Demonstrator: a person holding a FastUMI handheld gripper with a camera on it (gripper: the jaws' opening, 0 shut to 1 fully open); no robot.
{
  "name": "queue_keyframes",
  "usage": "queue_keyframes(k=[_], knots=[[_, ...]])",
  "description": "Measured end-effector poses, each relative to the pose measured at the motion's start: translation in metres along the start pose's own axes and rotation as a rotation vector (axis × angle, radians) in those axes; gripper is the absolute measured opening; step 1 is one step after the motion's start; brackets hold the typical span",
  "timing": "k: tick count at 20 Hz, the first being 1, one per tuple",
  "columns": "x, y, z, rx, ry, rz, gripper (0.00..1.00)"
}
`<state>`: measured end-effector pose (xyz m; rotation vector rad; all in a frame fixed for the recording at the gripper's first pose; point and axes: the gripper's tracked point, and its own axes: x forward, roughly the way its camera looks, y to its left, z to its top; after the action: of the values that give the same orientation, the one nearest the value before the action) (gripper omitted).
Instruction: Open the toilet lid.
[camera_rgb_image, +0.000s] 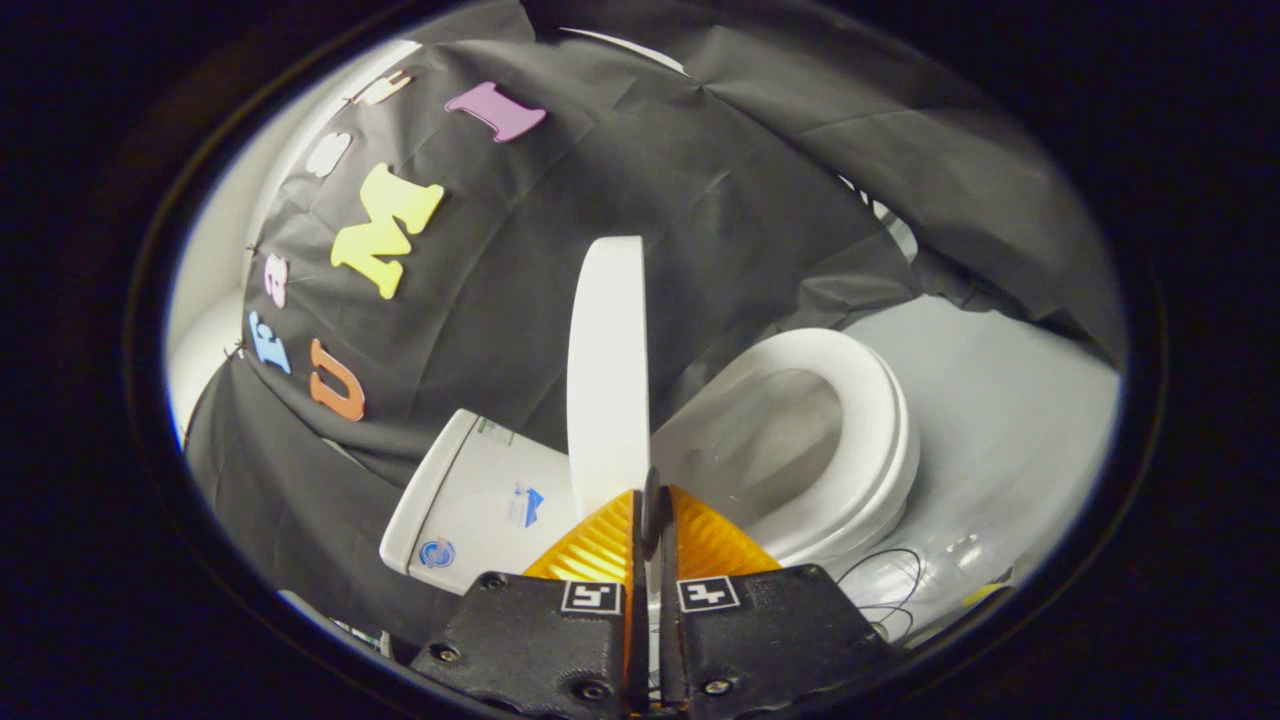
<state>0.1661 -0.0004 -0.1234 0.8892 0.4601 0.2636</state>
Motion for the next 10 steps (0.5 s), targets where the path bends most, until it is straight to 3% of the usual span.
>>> queue_keyframes(k=[10], knots=[[-0.002,0.036,-0.002,-0.091,-0.007,-0.026,0.08]])
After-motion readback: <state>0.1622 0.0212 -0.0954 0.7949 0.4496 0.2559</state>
